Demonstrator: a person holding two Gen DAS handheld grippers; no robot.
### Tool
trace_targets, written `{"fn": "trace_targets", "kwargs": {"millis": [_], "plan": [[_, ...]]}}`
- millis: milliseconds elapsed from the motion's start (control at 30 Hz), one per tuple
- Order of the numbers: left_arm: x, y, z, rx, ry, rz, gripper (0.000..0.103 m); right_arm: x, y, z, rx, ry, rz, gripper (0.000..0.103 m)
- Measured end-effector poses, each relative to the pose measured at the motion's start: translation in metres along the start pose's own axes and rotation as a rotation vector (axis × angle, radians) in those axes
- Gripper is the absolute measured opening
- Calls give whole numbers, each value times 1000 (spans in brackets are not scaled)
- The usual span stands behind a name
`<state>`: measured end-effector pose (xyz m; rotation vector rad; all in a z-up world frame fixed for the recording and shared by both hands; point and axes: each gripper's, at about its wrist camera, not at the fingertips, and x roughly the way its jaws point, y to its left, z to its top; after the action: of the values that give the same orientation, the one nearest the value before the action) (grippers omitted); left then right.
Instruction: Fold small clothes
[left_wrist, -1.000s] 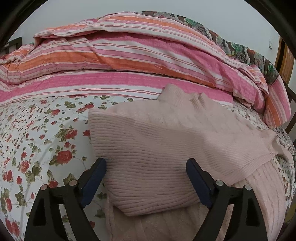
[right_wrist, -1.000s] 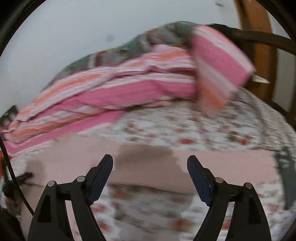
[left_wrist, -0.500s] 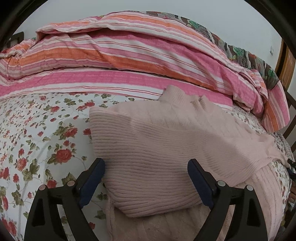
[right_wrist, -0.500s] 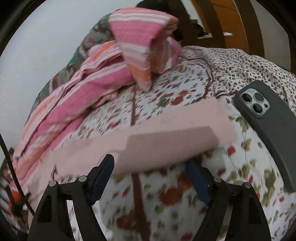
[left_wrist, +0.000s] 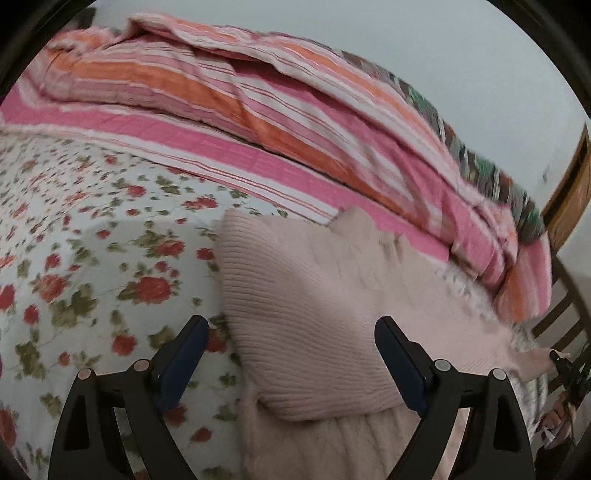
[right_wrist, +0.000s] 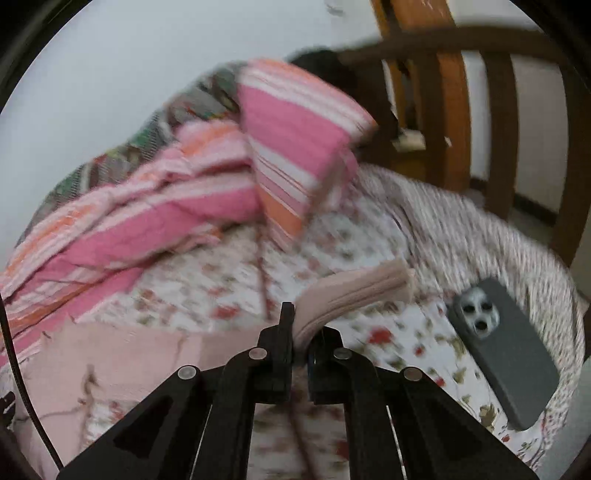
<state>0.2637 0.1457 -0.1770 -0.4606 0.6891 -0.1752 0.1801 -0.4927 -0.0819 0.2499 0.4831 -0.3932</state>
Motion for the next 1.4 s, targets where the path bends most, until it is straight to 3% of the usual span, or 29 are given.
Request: {"fn": "trace_targets", "kwargs": {"millis": [200,433,600,700,800,867,900,933,1000,1100,1200,1233,1400], "plan": [[-31,17,7,8,-63,69,91,-44,106,26,-171,-91,47,6],[-60,68,15,-147,-101,44,91,-75,281,15,-356,-110,227,6],[-73,87,20,-125,-130,180,91,-81,402,-36,-492,-56,392,6],[-81,99,20,-119,-143,222,91,-70,464,-91,-589,27,480,6],[-86,113,19,-135,-146,231,91,-40,503,-146,-673,164,491,6],[-85,116,18,-142,-136,224,91,-19,513,-170,-678,256,510,9],[-84,116,18,-141,-133,221,91,-12,517,-178,-677,293,511,22],[-83,115,18,-135,-131,221,91,-7,518,-184,-683,322,507,42],[-80,108,17,-113,-129,212,91,-7,517,-187,-714,357,538,58],[-74,94,16,-80,-113,177,91,-32,496,-173,-727,287,611,59],[-66,76,15,-52,-91,117,91,-56,457,-145,-688,172,655,76],[-63,70,14,-43,-83,97,91,-59,441,-137,-668,141,649,78],[-45,37,10,2,-48,47,91,-44,342,-107,-594,95,415,78]]}}
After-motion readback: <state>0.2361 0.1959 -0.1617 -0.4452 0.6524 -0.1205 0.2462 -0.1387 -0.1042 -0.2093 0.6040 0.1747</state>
